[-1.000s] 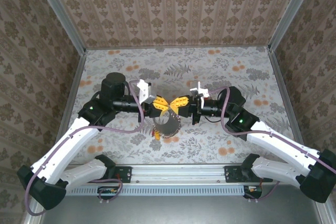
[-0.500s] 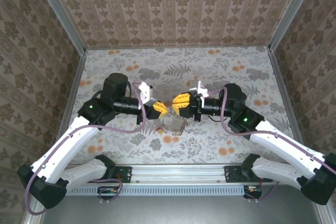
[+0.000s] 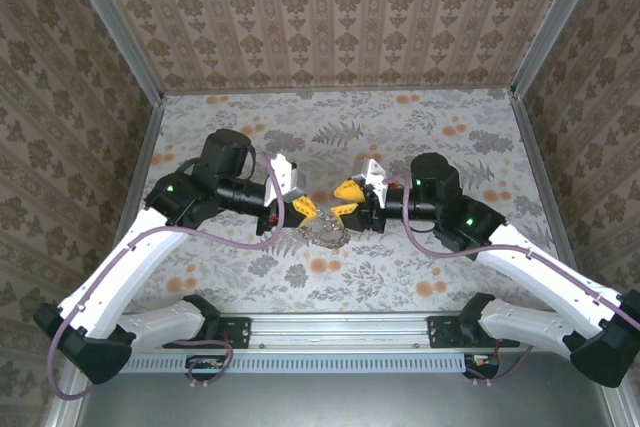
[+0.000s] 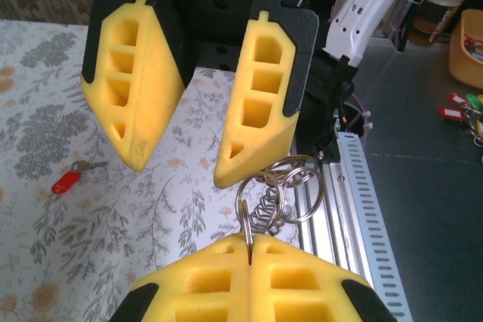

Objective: Put the keys on the keyring

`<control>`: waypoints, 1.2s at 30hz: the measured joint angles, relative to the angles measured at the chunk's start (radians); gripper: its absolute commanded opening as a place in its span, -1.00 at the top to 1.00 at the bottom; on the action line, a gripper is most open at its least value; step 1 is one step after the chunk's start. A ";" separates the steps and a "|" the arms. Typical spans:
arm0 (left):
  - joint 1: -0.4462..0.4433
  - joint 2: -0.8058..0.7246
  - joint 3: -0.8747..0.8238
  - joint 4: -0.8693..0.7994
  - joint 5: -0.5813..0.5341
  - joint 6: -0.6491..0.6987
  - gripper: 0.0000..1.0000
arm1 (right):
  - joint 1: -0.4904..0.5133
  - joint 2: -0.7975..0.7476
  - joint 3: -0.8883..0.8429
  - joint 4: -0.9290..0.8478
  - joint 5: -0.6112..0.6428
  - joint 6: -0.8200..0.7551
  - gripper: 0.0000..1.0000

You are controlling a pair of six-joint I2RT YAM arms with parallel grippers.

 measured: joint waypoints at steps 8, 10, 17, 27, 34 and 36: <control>0.000 0.026 0.005 -0.039 -0.005 0.020 1.00 | 0.013 0.000 0.000 -0.007 -0.041 -0.003 0.12; 0.000 0.027 0.005 -0.042 -0.008 0.021 1.00 | 0.021 0.000 0.000 -0.007 -0.054 -0.003 0.13; -0.009 0.027 0.014 -0.050 -0.011 0.021 1.00 | 0.040 0.018 0.000 -0.018 -0.069 -0.018 0.14; -0.028 0.059 0.034 -0.050 -0.019 0.036 1.00 | 0.048 0.026 0.000 -0.011 -0.076 -0.017 0.25; -0.039 0.079 0.040 -0.063 -0.050 0.043 1.00 | 0.055 0.045 0.002 0.013 -0.079 -0.011 0.88; -0.040 0.079 0.045 -0.074 -0.056 0.043 1.00 | 0.055 0.045 0.002 0.011 -0.075 -0.008 1.00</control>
